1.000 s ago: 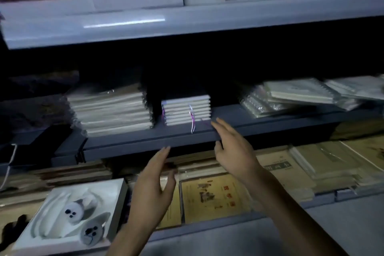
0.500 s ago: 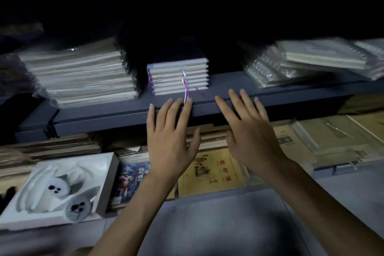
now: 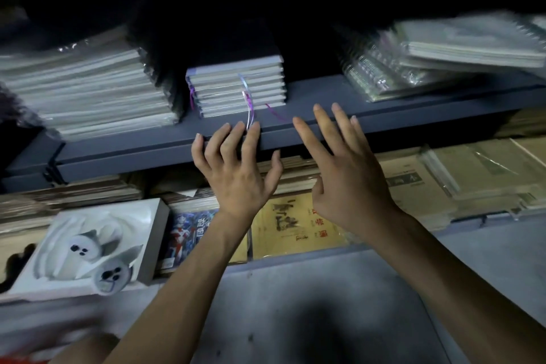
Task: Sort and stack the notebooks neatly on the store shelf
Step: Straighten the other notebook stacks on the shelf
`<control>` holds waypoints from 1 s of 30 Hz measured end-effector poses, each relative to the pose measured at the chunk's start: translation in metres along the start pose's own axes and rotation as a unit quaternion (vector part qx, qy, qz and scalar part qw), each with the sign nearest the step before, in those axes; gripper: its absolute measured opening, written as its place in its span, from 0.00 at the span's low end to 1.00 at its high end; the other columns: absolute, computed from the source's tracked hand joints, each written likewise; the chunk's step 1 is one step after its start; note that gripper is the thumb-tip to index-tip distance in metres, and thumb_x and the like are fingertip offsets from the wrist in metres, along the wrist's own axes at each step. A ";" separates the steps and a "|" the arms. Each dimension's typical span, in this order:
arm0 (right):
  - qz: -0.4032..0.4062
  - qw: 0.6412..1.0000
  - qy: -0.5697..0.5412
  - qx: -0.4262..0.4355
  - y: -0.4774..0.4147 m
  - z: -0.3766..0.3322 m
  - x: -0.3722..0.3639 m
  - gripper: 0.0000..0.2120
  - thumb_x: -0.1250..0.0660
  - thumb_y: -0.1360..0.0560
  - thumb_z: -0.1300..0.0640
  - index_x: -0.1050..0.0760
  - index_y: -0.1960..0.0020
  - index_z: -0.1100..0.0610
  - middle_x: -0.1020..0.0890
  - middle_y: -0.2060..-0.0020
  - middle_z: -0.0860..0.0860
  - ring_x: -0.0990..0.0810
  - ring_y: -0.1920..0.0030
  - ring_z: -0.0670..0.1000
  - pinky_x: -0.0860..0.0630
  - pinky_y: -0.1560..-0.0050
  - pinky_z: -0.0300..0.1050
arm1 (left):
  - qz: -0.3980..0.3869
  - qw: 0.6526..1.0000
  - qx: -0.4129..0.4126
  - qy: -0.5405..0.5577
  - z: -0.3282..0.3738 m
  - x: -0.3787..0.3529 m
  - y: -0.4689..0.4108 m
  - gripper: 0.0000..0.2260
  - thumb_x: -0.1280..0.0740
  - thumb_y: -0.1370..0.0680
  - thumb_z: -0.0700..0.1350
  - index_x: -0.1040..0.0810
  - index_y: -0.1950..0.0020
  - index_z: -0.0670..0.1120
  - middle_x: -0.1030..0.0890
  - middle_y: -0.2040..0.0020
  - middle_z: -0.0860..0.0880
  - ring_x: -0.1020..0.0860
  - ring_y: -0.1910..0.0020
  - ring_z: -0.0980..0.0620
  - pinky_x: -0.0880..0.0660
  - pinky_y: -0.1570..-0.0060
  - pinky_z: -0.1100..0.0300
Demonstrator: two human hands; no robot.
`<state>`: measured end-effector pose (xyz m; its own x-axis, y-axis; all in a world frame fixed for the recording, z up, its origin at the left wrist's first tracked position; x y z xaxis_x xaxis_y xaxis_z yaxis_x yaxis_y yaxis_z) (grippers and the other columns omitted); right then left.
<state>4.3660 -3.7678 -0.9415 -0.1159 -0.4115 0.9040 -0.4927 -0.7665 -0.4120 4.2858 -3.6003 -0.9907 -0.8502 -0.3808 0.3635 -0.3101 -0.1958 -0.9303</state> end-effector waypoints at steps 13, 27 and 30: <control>-0.032 0.998 0.045 0.040 0.013 0.020 0.009 0.47 0.33 0.28 0.62 0.53 0.16 0.52 0.52 0.16 0.55 0.57 0.17 0.58 0.53 0.21 0.66 | 0.001 1.000 -0.004 -0.002 -0.003 -0.003 0.006 0.25 0.28 0.24 0.55 0.24 0.30 0.47 0.27 0.33 0.47 0.28 0.30 0.44 0.39 0.25 0.35; -0.049 0.998 0.018 0.034 0.007 0.074 0.041 0.33 0.33 0.22 0.59 0.38 0.20 0.57 0.37 0.21 0.64 0.41 0.20 0.64 0.42 0.22 0.61 | -0.147 0.985 0.035 -0.080 0.039 0.022 -0.014 0.28 0.32 0.22 0.67 0.21 0.27 0.54 0.25 0.34 0.40 0.28 0.31 0.31 0.45 0.28 0.23; -0.085 0.995 0.028 0.053 0.007 0.076 0.047 0.34 0.33 0.21 0.56 0.41 0.18 0.55 0.40 0.20 0.63 0.43 0.19 0.63 0.45 0.20 0.61 | -0.160 0.982 0.049 -0.090 0.042 0.025 -0.014 0.28 0.33 0.21 0.68 0.22 0.26 0.54 0.22 0.36 0.37 0.28 0.30 0.32 0.46 0.27 0.23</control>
<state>4.4231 -3.8301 -0.9100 -0.0883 -0.2464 0.9651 -0.4167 -0.8709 -0.2605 4.2870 -3.6455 -0.9661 -0.6252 -0.4372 0.6465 -0.4991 -0.4130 -0.7618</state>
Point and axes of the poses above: each hand's wrist, its own y-axis away from the middle knuckle, its own x-axis out of the back of the hand, z = x × y, the point moved 4 cm from there along -y, towards the middle knuckle
